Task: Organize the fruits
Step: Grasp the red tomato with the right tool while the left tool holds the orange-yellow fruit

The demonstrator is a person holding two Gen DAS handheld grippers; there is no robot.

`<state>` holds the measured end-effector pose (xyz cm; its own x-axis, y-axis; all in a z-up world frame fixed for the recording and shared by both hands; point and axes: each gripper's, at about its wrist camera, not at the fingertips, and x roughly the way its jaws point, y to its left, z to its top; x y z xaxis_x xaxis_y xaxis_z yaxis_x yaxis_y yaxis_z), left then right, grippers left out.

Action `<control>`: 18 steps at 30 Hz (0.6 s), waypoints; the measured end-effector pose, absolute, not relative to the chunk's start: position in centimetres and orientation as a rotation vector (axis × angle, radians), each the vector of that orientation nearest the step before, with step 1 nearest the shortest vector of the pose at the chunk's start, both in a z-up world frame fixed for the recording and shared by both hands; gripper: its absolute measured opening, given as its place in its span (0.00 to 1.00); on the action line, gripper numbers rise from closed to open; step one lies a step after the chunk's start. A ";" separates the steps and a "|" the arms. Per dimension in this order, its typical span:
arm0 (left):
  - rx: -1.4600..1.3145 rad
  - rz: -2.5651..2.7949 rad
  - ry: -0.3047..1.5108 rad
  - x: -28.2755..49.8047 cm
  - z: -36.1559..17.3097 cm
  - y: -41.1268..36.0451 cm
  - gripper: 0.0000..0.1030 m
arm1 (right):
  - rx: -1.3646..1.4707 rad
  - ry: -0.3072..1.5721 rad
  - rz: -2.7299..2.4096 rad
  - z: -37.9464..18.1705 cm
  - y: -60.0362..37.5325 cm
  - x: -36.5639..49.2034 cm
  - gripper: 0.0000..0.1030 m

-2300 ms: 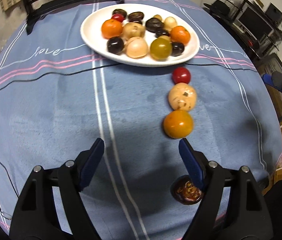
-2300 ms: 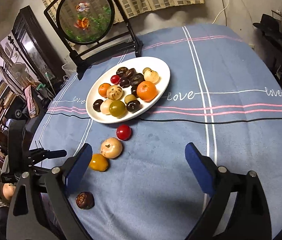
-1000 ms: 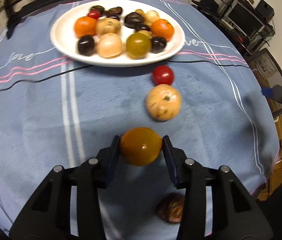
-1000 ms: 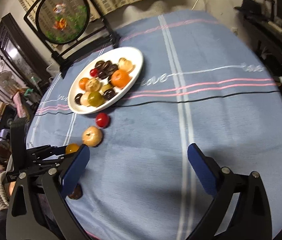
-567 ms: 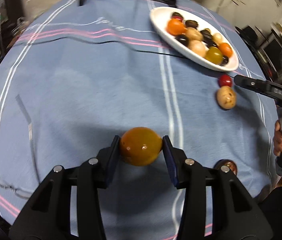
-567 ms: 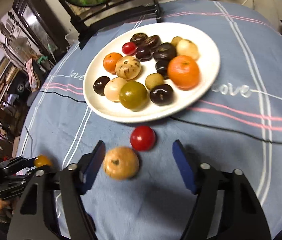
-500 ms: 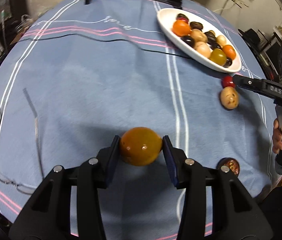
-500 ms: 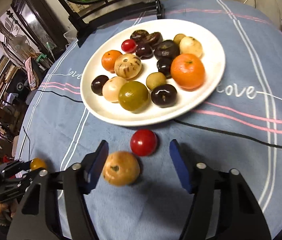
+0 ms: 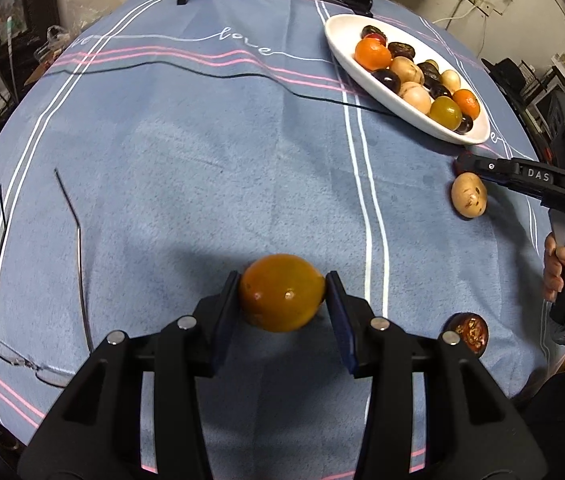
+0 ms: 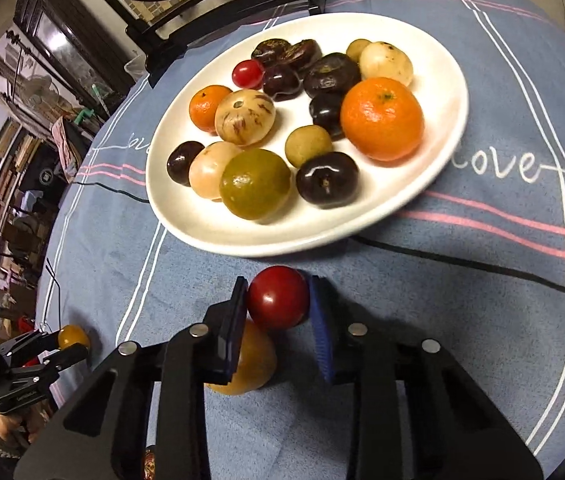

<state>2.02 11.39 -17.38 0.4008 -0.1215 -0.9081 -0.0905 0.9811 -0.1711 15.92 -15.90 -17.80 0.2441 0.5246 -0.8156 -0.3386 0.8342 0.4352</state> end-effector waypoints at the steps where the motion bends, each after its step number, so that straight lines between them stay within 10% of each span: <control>1: -0.197 -0.021 1.159 2.1 -17.3 11.3 0.42 | 0.195 1.183 0.592 -17.6 -16.2 15.7 0.30; 18: -0.062 -0.106 1.096 4.8 -15.5 6.4 0.42 | 0.179 1.124 0.585 -13.6 -20.2 8.3 0.30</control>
<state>4.78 6.43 -15.52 0.4532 -0.1161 -0.8838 0.0553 0.9932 -0.1021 8.29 -20.23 -13.61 0.3008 0.5256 -0.7958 -0.3509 0.8369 0.4202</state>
